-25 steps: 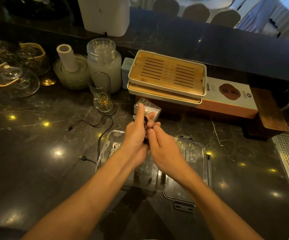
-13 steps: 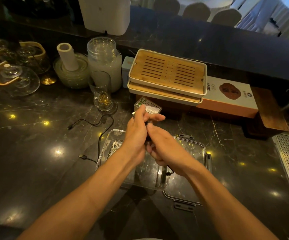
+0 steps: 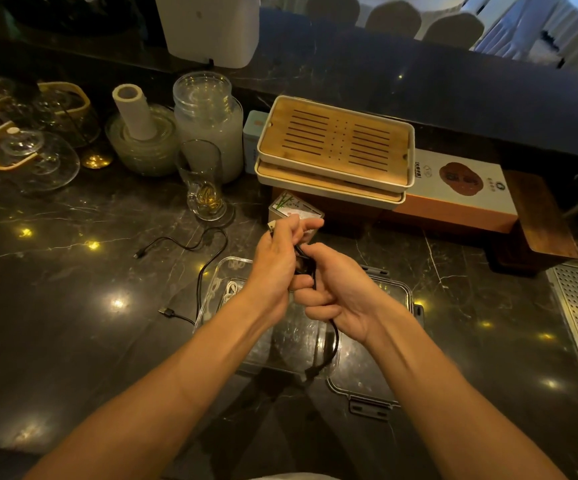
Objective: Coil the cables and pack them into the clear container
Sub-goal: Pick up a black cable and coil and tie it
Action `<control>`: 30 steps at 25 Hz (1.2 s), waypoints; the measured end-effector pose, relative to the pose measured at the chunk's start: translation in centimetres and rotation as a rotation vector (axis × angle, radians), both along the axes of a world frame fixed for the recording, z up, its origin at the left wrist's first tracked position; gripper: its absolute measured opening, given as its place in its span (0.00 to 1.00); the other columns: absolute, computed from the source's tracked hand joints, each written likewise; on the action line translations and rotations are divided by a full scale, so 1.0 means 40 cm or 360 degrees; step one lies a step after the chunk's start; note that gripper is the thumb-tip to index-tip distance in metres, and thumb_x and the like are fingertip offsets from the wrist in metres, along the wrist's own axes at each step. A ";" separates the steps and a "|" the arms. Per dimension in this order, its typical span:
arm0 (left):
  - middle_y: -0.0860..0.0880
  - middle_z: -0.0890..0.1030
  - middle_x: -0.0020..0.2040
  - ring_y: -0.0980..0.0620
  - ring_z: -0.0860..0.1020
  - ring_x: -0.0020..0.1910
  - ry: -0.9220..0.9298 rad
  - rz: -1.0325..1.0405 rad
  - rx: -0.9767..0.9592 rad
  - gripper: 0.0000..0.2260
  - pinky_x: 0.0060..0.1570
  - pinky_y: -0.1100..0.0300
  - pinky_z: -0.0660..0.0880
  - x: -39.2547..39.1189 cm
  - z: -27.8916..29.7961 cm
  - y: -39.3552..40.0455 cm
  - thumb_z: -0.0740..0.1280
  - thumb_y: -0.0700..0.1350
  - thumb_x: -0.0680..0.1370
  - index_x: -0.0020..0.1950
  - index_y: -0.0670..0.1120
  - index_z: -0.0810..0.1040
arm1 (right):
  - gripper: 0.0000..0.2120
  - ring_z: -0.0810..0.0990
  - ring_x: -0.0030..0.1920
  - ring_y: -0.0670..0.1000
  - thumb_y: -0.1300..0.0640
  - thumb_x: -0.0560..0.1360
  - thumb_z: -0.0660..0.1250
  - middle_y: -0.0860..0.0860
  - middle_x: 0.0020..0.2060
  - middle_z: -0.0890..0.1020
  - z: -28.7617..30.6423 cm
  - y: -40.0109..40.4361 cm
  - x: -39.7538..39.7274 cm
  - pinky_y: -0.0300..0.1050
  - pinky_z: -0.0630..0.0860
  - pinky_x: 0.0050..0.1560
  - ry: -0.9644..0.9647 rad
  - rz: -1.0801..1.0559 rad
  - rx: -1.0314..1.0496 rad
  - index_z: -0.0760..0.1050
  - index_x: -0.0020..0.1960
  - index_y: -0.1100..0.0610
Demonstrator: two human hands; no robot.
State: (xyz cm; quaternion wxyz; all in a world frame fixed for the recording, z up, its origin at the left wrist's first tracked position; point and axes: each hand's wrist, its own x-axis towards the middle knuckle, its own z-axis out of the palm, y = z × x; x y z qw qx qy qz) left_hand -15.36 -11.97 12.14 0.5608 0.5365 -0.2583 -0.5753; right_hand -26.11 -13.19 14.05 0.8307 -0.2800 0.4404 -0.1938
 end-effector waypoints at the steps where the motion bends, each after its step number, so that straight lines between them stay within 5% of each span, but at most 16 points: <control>1: 0.50 0.85 0.56 0.54 0.79 0.62 0.0004 0.0034 0.0010 0.19 0.62 0.55 0.75 -0.004 -0.001 0.002 0.57 0.51 0.83 0.53 0.45 0.86 | 0.09 0.60 0.21 0.42 0.49 0.87 0.55 0.50 0.31 0.65 0.001 0.003 0.002 0.33 0.53 0.18 0.0017 -0.0005 0.0007 0.70 0.54 0.53; 11: 0.46 0.85 0.51 0.53 0.81 0.51 0.0114 0.0058 0.0143 0.16 0.51 0.57 0.77 0.005 -0.008 -0.008 0.62 0.52 0.83 0.47 0.43 0.82 | 0.13 0.58 0.22 0.43 0.50 0.88 0.54 0.47 0.27 0.64 -0.017 0.026 0.022 0.36 0.54 0.20 0.0305 -0.0033 -0.0471 0.71 0.49 0.55; 16: 0.45 0.82 0.50 0.53 0.81 0.44 -0.0215 -0.0366 -0.0024 0.11 0.40 0.62 0.77 0.091 0.006 0.000 0.69 0.47 0.80 0.58 0.43 0.80 | 0.14 0.60 0.22 0.43 0.50 0.88 0.55 0.48 0.29 0.66 -0.002 0.008 -0.018 0.37 0.56 0.20 0.0421 0.0050 -0.0636 0.72 0.50 0.58; 18: 0.49 0.83 0.51 0.54 0.82 0.42 -0.0633 -0.0700 -0.0274 0.13 0.39 0.64 0.78 0.147 0.025 -0.011 0.70 0.45 0.80 0.64 0.45 0.79 | 0.14 0.61 0.24 0.44 0.50 0.88 0.54 0.48 0.30 0.67 0.001 -0.001 -0.036 0.38 0.57 0.21 0.0497 0.0178 -0.0750 0.73 0.51 0.57; 20: 0.50 0.84 0.50 0.50 0.82 0.42 -0.1031 -0.1174 -0.0428 0.11 0.40 0.61 0.80 0.189 0.054 -0.022 0.68 0.47 0.81 0.63 0.48 0.80 | 0.15 0.62 0.24 0.44 0.49 0.87 0.55 0.48 0.30 0.67 0.004 -0.008 -0.050 0.39 0.58 0.23 0.0594 0.0364 -0.0881 0.73 0.51 0.57; 24: 0.50 0.85 0.45 0.55 0.81 0.38 -0.1347 -0.1782 -0.0190 0.08 0.40 0.58 0.77 0.208 0.084 -0.041 0.64 0.51 0.83 0.56 0.48 0.75 | 0.18 0.68 0.23 0.41 0.48 0.87 0.56 0.44 0.29 0.70 0.010 -0.020 -0.060 0.33 0.63 0.24 0.0935 0.0744 -0.1269 0.75 0.51 0.60; 30: 0.53 0.80 0.41 0.61 0.77 0.35 -0.1603 -0.1788 -0.0449 0.10 0.37 0.67 0.72 0.182 0.045 -0.015 0.60 0.52 0.85 0.58 0.48 0.74 | 0.16 0.70 0.23 0.39 0.47 0.87 0.56 0.43 0.28 0.71 0.004 -0.035 -0.078 0.31 0.64 0.24 0.0999 0.0827 -0.1266 0.75 0.49 0.56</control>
